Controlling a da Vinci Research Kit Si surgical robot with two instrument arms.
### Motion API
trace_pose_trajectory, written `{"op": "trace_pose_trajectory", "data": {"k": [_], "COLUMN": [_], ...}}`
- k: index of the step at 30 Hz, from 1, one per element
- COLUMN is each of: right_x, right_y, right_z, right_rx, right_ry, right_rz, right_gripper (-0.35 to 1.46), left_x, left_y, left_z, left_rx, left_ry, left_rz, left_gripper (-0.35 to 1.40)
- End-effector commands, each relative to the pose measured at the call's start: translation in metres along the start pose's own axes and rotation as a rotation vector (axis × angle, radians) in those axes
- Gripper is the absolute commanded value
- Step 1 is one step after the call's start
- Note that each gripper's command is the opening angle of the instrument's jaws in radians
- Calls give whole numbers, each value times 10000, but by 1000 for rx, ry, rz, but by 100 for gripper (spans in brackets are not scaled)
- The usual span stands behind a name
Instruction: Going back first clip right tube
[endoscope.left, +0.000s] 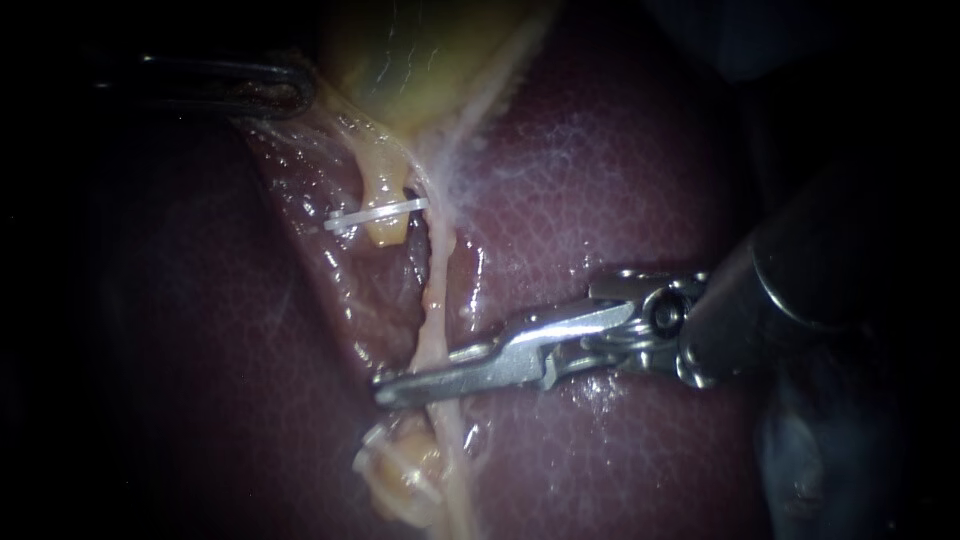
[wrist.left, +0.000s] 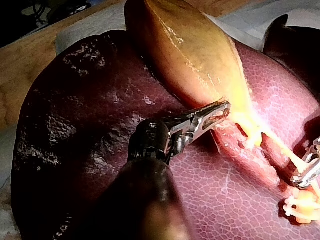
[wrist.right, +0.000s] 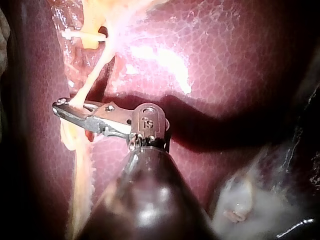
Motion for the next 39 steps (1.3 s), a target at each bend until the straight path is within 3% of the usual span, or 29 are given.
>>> {"op": "trace_pose_trajectory", "data": {"k": [1, 2, 4, 6, 8, 10, 12, 15, 18, 23, 28, 33, 39], "right_x": [-1, -1, -3, -5, -6, -7, -8, -13, -17, -16, 0, 16, 26], "right_y": [0, 0, -1, -1, -1, -1, -2, -5, -9, -26, -44, -59, -73], "right_z": [0, 0, 1, 2, 2, 0, -3, -13, -29, -62, -92, -114, -126], "right_rx": [7, 15, 19, 23, 12, -33, -97, -153, -188, -233, -257, -281, -294], "right_ry": [-9, -18, -22, -27, -17, -2, -24, -116, -181, -181, -183, -182, -180], "right_rz": [1, 1, -12, -144, -257, -341, -468, -617, -755, -931, -1018, -1056, -1063], "right_gripper": [-35, -35, 5, 34, 44, 48, 50, 50, 50, 50, 50, 50, 50], "left_x": [0, 0, 0, 0, 0, 1, 1, 1, 1, 1, 1, 1, 1], "left_y": [0, 0, 0, 1, 1, 1, 1, 1, 1, 1, 1, 1, 1], "left_z": [0, -1, -1, -1, -2, -3, -3, -4, -5, -5, -5, -5, -5], "left_rx": [0, 1, 1, 1, 2, 2, 2, 2, 3, 3, 3, 3, 3], "left_ry": [0, 0, 0, 0, 0, 0, 0, 1, 1, 1, 1, 1, 1], "left_rz": [0, 0, 0, 0, 0, 0, 0, 1, 1, 1, 1, 1, 1], "left_gripper": [-35, -35, -35, -35, -35, -35, -35, -35, -35, -35, -35, -35, -35]}}
